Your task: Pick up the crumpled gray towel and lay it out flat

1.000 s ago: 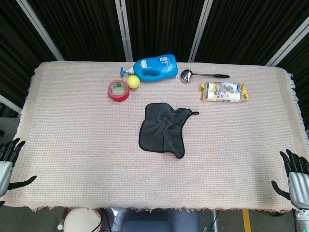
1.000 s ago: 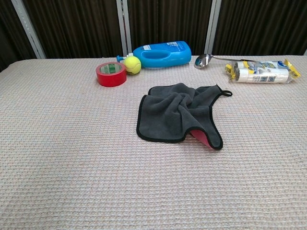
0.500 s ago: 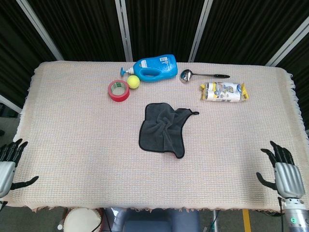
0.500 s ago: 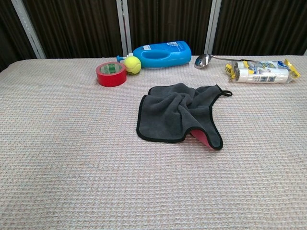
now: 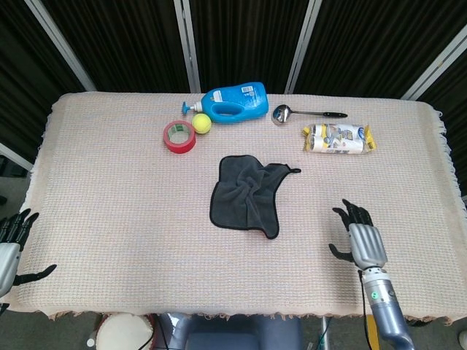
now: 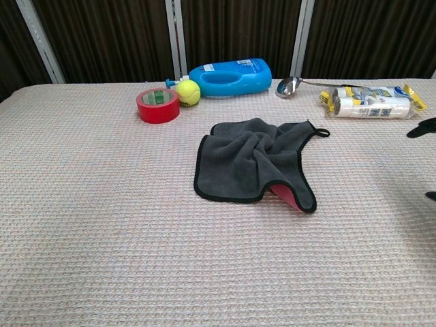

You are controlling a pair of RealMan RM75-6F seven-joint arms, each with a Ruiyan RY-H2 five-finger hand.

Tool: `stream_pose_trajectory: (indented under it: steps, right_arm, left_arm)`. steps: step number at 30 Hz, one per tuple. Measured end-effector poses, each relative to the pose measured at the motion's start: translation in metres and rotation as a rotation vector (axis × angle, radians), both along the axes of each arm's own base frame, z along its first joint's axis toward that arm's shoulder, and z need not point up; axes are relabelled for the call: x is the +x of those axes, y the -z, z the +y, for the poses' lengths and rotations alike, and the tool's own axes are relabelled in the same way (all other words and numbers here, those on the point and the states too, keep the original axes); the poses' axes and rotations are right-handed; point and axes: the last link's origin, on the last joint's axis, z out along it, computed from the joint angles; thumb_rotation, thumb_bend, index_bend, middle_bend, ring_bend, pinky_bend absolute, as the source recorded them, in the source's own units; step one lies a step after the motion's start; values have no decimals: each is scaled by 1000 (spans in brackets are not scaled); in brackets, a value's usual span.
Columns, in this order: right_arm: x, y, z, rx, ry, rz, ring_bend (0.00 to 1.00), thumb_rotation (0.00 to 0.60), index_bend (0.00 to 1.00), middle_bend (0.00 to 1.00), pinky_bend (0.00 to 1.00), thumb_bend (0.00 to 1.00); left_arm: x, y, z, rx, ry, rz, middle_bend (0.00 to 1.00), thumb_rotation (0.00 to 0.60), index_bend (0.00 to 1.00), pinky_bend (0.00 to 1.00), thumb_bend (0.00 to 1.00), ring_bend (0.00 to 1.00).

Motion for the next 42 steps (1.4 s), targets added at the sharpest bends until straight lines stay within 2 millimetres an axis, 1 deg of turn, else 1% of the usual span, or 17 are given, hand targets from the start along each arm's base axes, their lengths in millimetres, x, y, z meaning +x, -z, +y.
stream_pose_trajectory:
  steps: [3,8,9,13,18,20,22,23,25,36,42]
  right_arm:
    - [8,20,0,29,14,-11,0,600,102,23,36,312]
    - [21,47,1,58,27,-36,0,600,102,23,36,312]
    - [24,52,1,60,25,-37,0,600,109,23,36,312]
    - [36,69,1,50,18,-56,0,600,193,23,36,312]
    - [55,87,0,33,31,-101,0,600,202,23,36,312]
    - [60,92,0,28,45,-116,0,600,190,23,36,312]
    - [65,98,-1,23,68,-136,0,600,130,23,36,312]
    - [67,99,-1,23,73,-140,0,600,74,23,36,312]
    - [71,103,-1,22,87,-156,0,600,9,23,36,312]
    - [98,117,-6,17,146,-221,0,600,0,8,36,312]
    - [100,127,-13,-6,182,-225,0,600,0,1,36,312]
  left_arm:
    - [0,1,0,-4,1,2,0,600,0,9,16,0]
    - [-1,1,-1,-6,-6,2,0,600,0,9,16,0]
    - [-1,1,0,-6,-6,4,0,600,0,9,16,0]
    - [-2,0,0,2,4,20,0,600,0,9,18,0]
    - [-4,1,1,3,5,25,0,600,0,9,19,0]
    - [-4,1,1,2,6,25,0,600,0,9,20,0]
    - [-5,1,1,1,8,26,0,600,0,9,20,0]
    - [-5,0,1,1,8,26,0,600,0,9,20,0]
    - [-6,0,1,2,6,25,0,600,0,9,20,0]
    - [-7,0,1,-5,4,19,0,600,0,9,40,0]
    - [-8,-1,1,-2,4,17,0,600,0,9,40,0]
